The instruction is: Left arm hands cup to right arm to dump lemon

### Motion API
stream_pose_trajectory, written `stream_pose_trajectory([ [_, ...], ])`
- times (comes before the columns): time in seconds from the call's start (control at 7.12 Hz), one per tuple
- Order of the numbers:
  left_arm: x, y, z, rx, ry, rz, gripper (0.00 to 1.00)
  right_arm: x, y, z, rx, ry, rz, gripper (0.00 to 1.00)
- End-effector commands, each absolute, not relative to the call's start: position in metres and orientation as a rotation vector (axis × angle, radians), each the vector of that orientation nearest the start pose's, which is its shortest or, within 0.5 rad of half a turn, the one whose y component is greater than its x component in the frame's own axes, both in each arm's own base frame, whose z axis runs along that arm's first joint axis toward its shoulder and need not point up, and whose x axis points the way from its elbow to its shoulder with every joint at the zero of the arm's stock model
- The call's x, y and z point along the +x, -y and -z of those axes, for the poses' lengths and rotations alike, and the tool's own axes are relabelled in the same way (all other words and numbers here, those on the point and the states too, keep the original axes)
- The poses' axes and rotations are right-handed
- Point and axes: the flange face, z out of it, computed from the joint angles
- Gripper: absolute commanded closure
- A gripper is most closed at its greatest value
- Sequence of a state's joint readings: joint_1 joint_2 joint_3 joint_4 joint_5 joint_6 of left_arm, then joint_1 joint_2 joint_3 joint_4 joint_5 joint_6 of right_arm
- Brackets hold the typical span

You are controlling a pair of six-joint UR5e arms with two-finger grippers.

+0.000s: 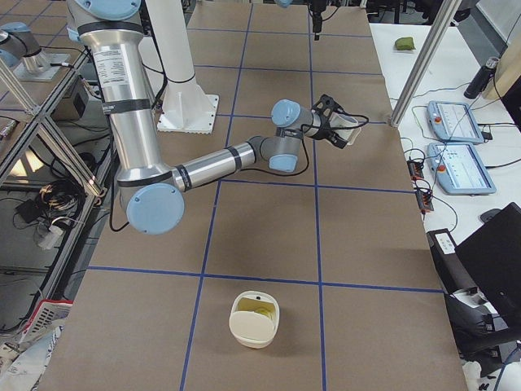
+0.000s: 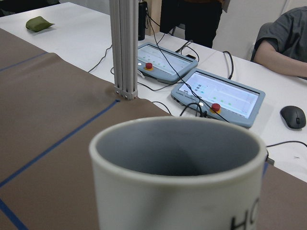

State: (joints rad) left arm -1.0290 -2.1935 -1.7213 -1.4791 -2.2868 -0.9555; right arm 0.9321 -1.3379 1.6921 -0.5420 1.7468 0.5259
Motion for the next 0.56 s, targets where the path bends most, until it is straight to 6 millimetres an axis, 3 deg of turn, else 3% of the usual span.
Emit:
stream_pose_trajectory([
  [0.0,0.317,0.624,-0.153,-0.129,-1.011,0.329,0.0,-0.349,0.529,-0.294,1.122,0.799,0.156,0.78],
  [0.14,0.328,0.638,-0.132,-0.155,-1.046,0.387,0.0,-0.394,0.521,-0.259,1.13,0.743,0.144,0.77],
  [0.42,0.341,0.657,-0.137,-0.174,-1.111,0.471,0.0,-0.482,0.499,-0.236,1.202,0.597,0.048,0.73],
])
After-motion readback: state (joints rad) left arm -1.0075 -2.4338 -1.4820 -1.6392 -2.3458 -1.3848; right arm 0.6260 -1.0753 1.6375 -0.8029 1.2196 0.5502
